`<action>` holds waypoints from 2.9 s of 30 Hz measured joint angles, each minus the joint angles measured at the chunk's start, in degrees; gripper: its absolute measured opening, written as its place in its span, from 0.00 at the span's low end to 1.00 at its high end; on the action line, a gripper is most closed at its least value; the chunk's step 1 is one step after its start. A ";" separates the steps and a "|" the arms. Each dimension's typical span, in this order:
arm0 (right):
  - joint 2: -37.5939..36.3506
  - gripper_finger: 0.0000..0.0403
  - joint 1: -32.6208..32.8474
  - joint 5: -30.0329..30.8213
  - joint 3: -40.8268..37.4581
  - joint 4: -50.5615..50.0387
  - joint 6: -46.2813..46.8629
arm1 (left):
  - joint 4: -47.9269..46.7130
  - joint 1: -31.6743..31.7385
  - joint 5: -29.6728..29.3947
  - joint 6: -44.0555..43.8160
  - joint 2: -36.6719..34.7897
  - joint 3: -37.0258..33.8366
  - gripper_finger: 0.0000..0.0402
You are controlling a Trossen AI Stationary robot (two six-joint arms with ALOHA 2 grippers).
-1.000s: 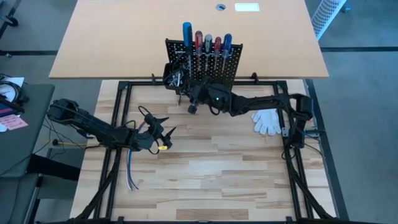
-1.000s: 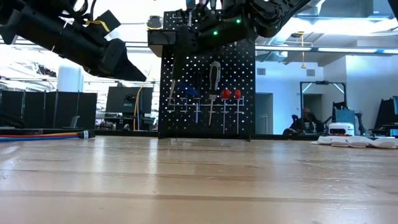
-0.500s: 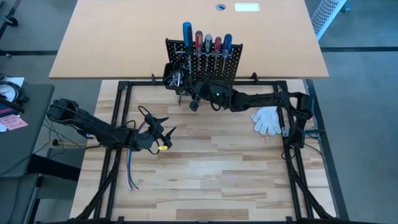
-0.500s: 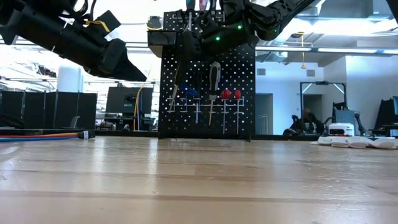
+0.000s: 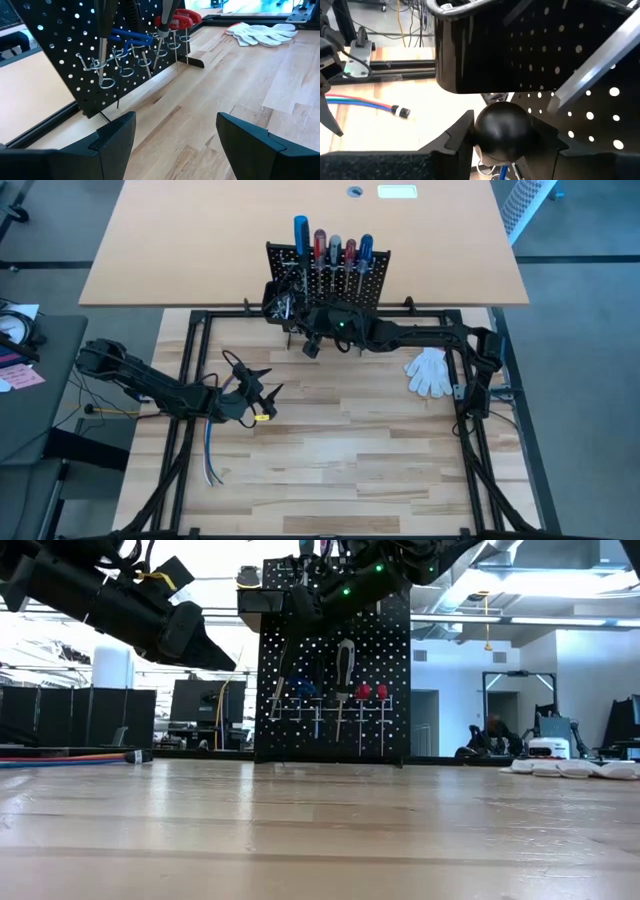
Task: Hang tools onto peg board
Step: Hang the black screwdriver on the black pegboard
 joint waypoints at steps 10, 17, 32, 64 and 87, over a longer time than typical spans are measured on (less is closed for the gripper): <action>0.00 0.35 0.66 0.18 2.09 -6.22 -0.84 | -0.06 0.00 0.39 0.00 0.00 0.00 0.68; 0.02 0.35 1.03 0.33 4.23 -10.15 -1.04 | -0.08 0.00 0.44 0.00 0.00 0.00 0.68; -1.92 0.35 1.70 4.24 5.56 -13.20 -1.08 | -0.08 0.02 0.52 1.07 0.33 0.00 0.68; -1.95 0.36 0.42 -2.74 5.52 -10.97 3.21 | 46.88 19.42 11.66 41.66 23.11 3.73 0.54; -1.86 0.40 0.02 -4.74 5.52 -17.63 3.61 | 44.91 20.02 11.26 38.87 23.63 5.77 0.54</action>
